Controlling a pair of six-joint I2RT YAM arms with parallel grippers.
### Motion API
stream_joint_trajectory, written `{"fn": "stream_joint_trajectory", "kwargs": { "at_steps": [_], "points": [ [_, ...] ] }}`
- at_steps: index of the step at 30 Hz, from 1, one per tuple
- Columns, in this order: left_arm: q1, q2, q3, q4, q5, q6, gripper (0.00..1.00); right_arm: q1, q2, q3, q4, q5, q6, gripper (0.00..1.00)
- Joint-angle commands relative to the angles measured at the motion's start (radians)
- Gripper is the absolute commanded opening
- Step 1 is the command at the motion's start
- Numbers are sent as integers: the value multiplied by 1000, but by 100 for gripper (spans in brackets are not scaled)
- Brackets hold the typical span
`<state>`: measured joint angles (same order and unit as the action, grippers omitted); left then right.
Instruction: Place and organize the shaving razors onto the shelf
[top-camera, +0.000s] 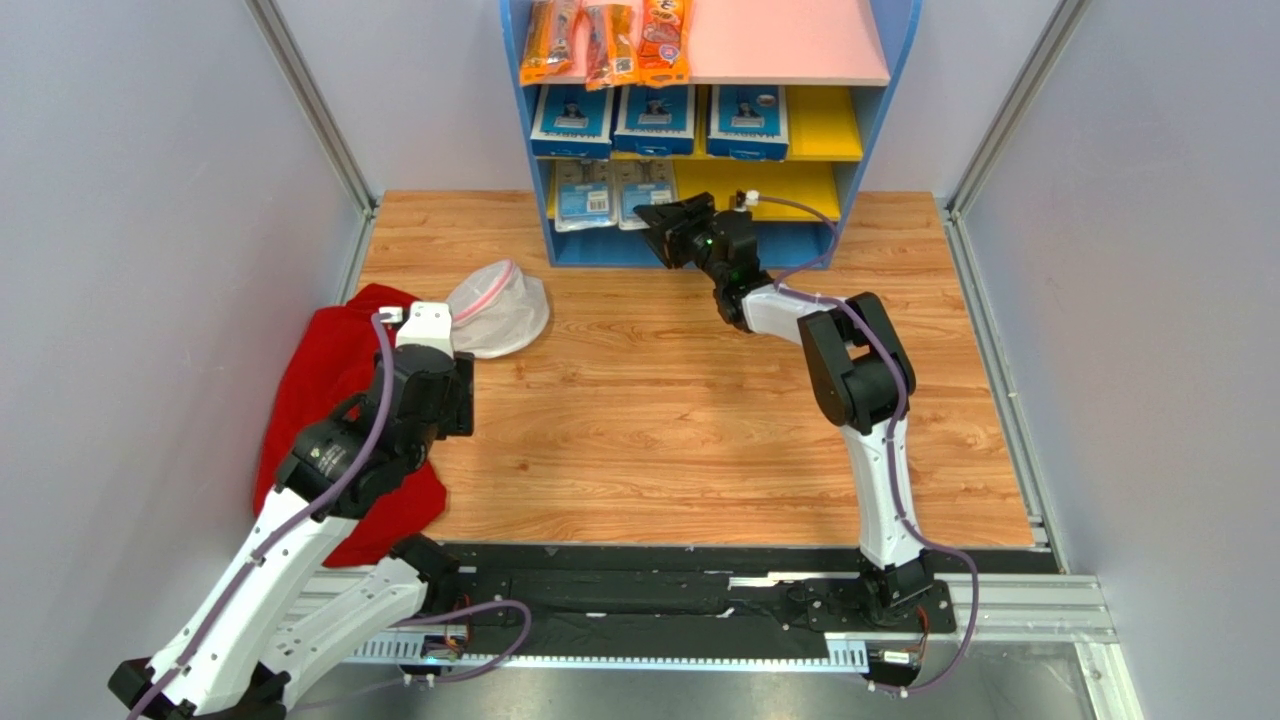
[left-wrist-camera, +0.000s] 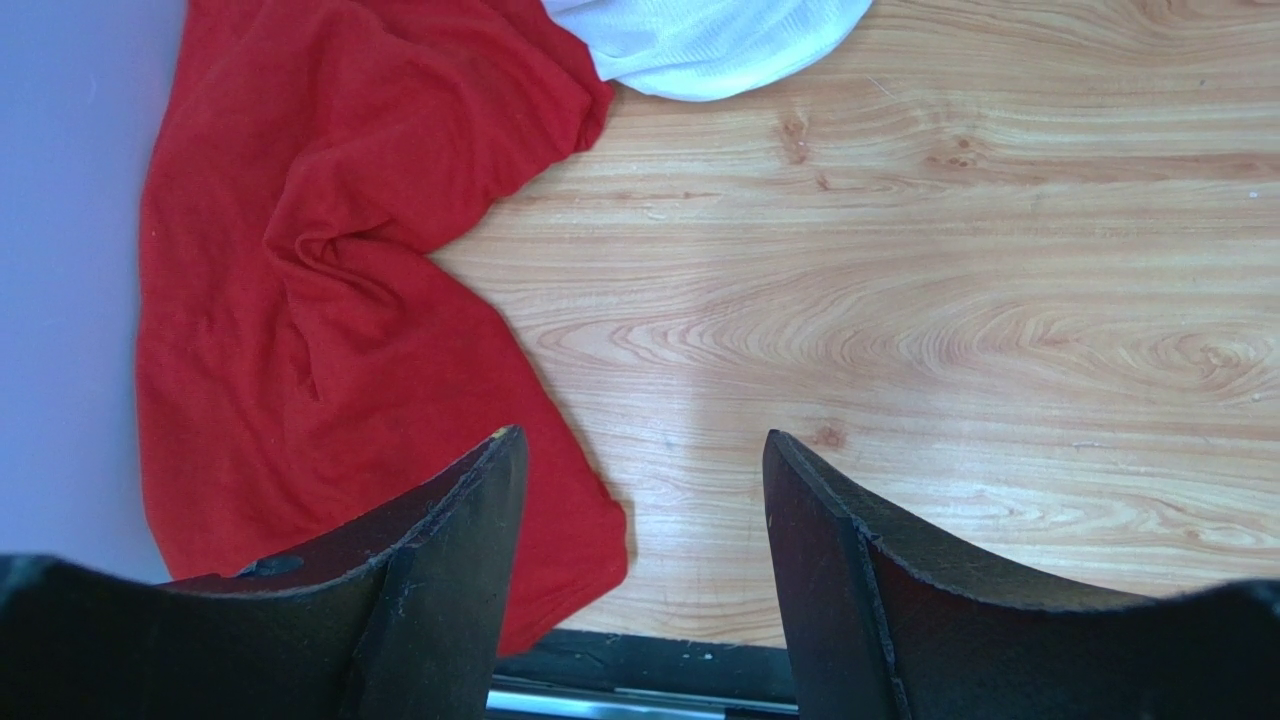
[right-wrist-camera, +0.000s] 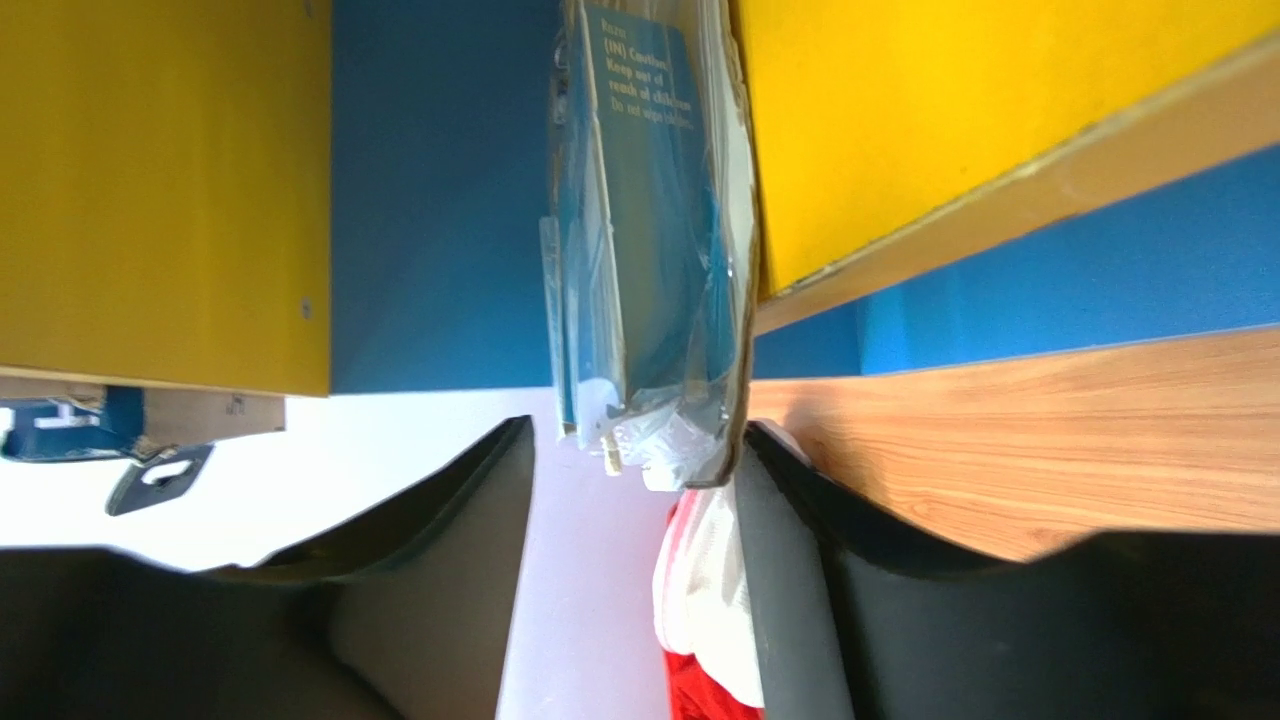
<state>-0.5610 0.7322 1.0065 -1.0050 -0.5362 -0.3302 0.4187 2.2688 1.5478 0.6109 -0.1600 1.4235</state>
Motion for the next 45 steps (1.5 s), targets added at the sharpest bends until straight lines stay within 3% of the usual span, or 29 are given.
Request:
{"fn": "stream_joint_trajectory", "kwargs": {
  "at_steps": [1,5,13,17,30,31,33,36,37,40,45],
  "points": [
    [4,-11,-8,29,-2,22,68,9,-57,-12,19,0,-52,59],
    [4,-16,-9,29,-2,23,68,11,-103,-69,47,17,-86,71],
    [4,-22,-9,29,-8,19,70,12,-170,-192,148,13,-83,75],
    [4,-30,-9,28,-8,20,75,20,-247,-364,220,-3,-81,77],
    [4,32,-5,72,110,79,91,20,-820,-929,103,-128,-296,85],
    [4,36,-6,80,155,94,99,19,-863,-957,4,-142,-349,85],
    [4,70,12,89,183,92,99,22,-1008,-980,-107,-133,-412,85],
    [4,130,58,94,231,83,99,25,-1226,-934,-486,-21,-604,87],
    [4,144,73,92,251,79,99,26,-1276,-901,-721,107,-650,87],
    [4,187,125,109,269,76,99,28,-1423,-787,-1042,351,-787,91],
    [4,213,168,149,297,83,99,29,-1568,-678,-1258,588,-912,95]
  ]
}}
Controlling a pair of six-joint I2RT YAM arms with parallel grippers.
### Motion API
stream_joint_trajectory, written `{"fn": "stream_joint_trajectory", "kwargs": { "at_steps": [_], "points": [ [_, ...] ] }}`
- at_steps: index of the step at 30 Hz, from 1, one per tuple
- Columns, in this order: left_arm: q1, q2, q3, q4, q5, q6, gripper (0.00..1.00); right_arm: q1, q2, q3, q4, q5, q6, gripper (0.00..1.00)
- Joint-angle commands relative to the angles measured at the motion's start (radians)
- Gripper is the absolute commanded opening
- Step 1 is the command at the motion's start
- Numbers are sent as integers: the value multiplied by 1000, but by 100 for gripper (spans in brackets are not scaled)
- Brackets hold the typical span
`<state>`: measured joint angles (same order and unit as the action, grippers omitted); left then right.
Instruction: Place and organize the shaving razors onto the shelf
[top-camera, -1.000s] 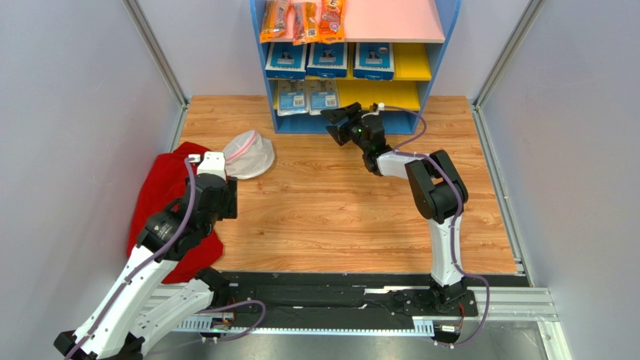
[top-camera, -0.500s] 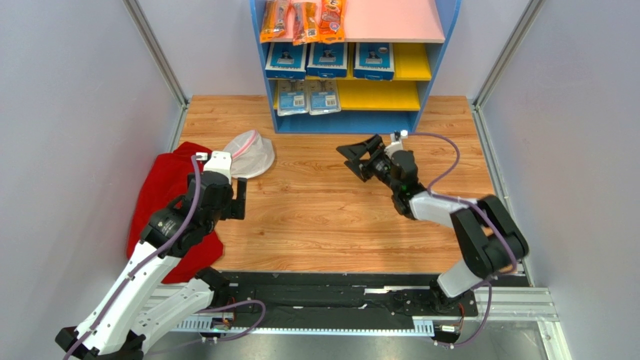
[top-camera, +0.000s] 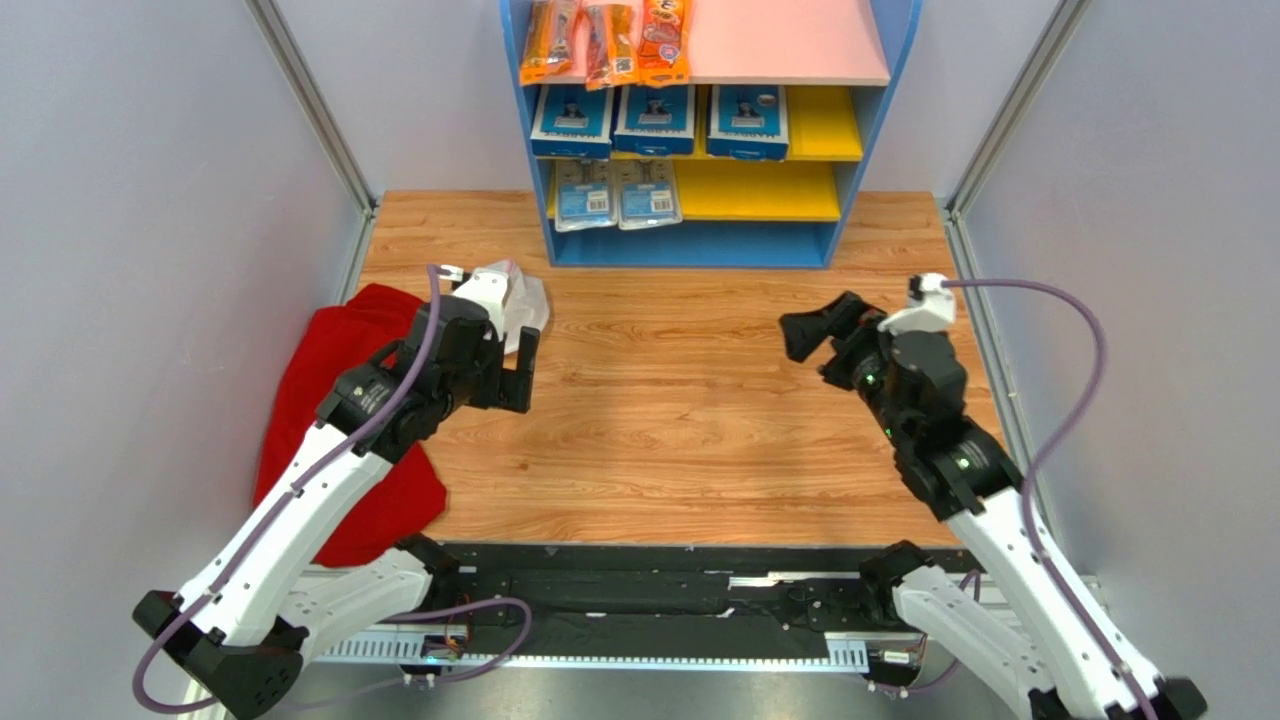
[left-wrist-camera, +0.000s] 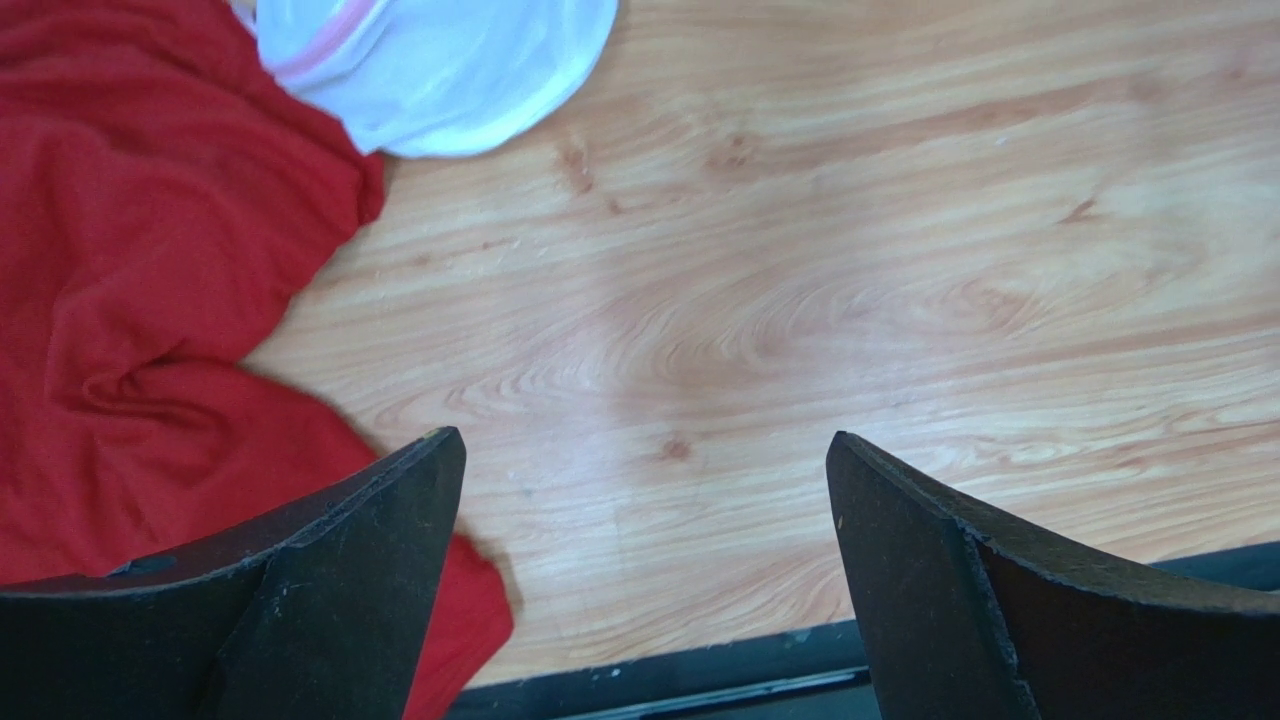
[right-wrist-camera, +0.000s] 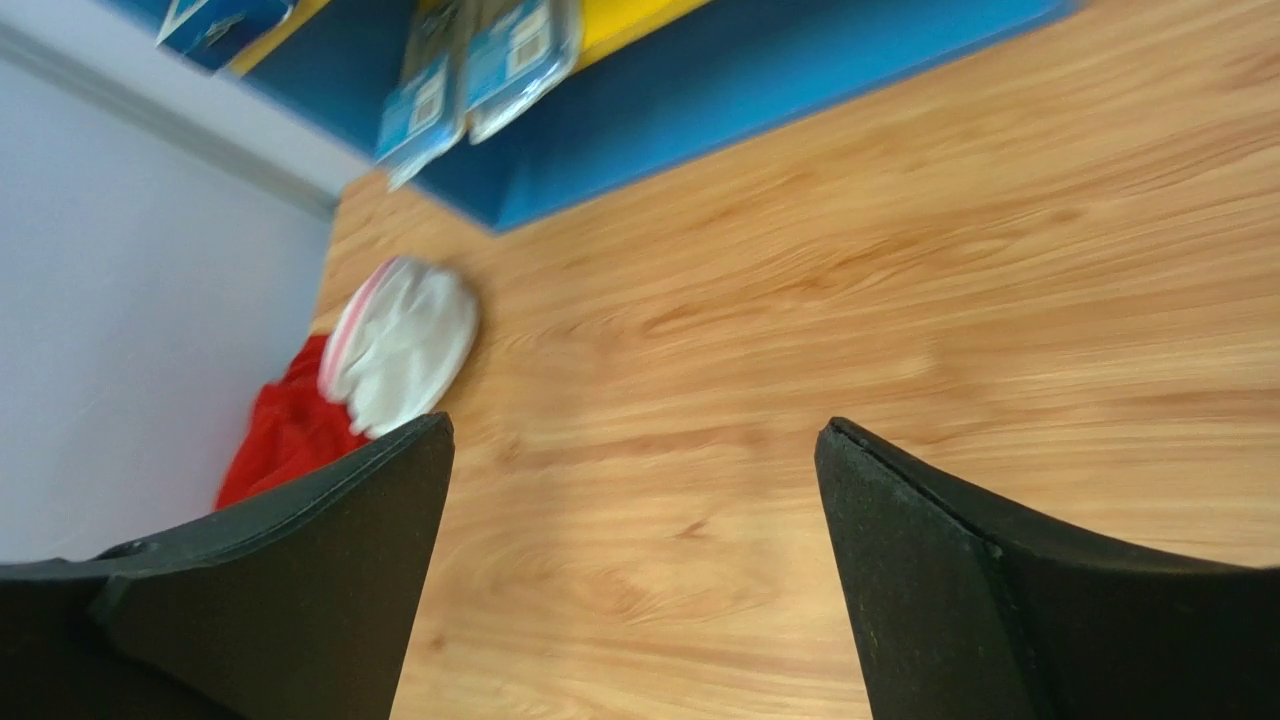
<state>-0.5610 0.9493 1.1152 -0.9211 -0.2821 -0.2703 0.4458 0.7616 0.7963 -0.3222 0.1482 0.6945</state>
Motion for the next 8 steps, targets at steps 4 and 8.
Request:
{"fn": "stream_joint_trajectory", "kwargs": {
  "at_steps": [4,8],
  "points": [
    [4,-7,60,84,64,17,99,1,-100,70,-379,315,-190,97],
    [4,-14,51,91,61,10,99,-1,-137,12,-367,295,-152,97]
  ]
}}
